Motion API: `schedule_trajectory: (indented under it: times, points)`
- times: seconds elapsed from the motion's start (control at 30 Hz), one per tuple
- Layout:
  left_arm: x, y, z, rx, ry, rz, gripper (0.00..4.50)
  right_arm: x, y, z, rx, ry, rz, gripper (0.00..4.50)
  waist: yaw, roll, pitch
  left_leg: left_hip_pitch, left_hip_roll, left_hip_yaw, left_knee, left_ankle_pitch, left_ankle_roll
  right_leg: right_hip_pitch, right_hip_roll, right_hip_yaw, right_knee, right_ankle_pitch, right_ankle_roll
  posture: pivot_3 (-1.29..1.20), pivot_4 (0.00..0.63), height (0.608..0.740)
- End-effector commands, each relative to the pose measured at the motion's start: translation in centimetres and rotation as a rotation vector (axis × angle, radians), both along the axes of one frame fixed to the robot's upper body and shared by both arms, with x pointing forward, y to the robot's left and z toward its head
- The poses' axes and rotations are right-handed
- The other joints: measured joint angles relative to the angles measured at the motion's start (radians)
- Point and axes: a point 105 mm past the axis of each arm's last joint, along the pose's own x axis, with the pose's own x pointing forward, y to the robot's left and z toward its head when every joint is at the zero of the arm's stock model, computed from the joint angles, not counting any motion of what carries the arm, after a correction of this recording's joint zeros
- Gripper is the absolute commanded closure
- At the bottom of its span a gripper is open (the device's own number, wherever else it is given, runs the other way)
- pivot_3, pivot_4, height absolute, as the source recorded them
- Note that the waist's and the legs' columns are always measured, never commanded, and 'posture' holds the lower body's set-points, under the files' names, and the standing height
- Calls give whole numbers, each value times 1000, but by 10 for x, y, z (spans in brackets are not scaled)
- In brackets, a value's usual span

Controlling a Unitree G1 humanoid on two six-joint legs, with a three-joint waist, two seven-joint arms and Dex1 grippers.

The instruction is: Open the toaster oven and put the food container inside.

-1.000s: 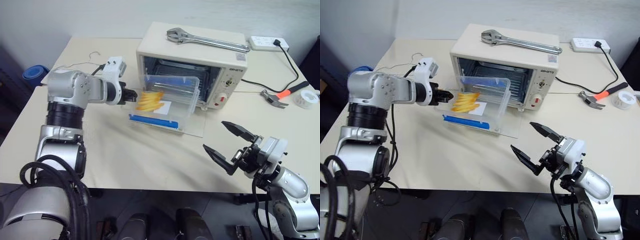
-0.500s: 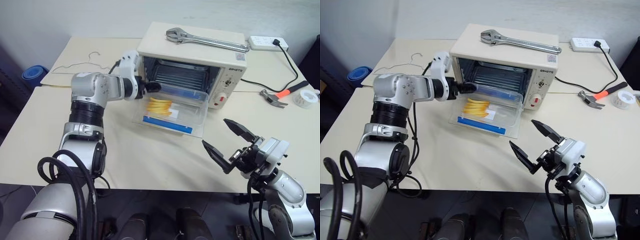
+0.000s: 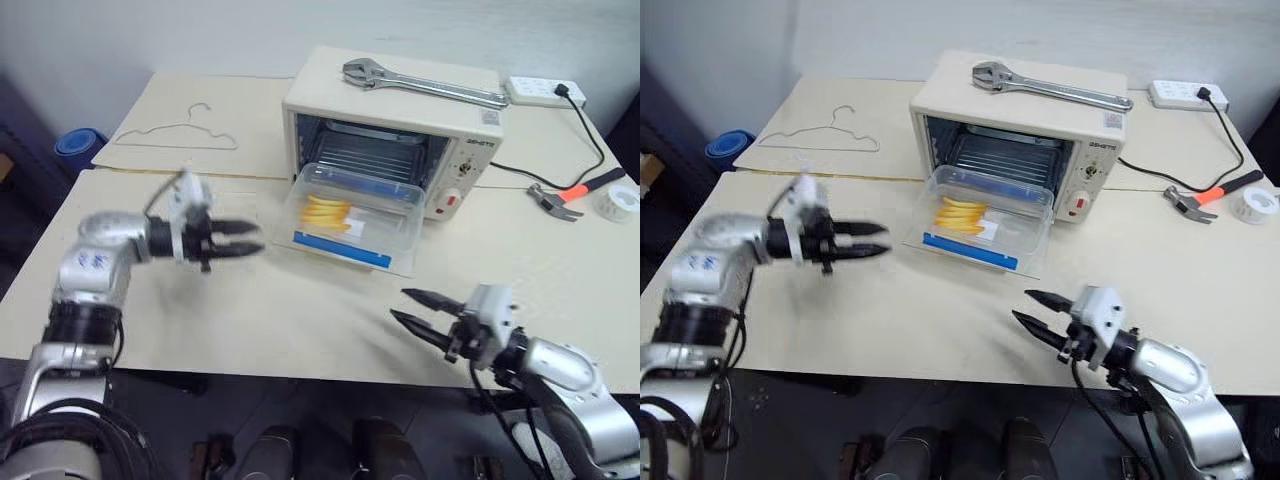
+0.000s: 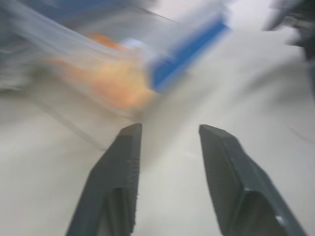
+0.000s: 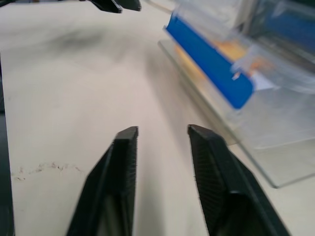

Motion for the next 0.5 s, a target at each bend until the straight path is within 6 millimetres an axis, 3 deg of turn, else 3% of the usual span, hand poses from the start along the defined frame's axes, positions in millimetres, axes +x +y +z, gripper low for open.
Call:
schedule_trajectory:
  times: [0.03, 0.1, 0.5]
  points:
    - [0, -26, 8, -46, -88, -27, 3818, 19, 4, 7, -3, -54, -25, 4113, 0, 0, 0, -1, -1, 0, 1, 0, 0, 0, 0, 0, 1, 0, 0, 0, 150, 740]
    - [10, -39, 5, -99, -86, 40, 4419, 35, 6, 14, 8, -86, -53, 4500, -4, 0, 0, 0, -1, 0, 2, 0, 0, 0, 0, 0, 1, 0, 0, 0, 150, 740]
    - [77, -64, 27, -366, -131, 407, 4419, 109, 5, 52, 45, -202, -222, 4500, -26, 0, 0, -1, 0, 1, 3, 0, 0, -3, 1, -2, 5, 0, 1, 0, 150, 740]
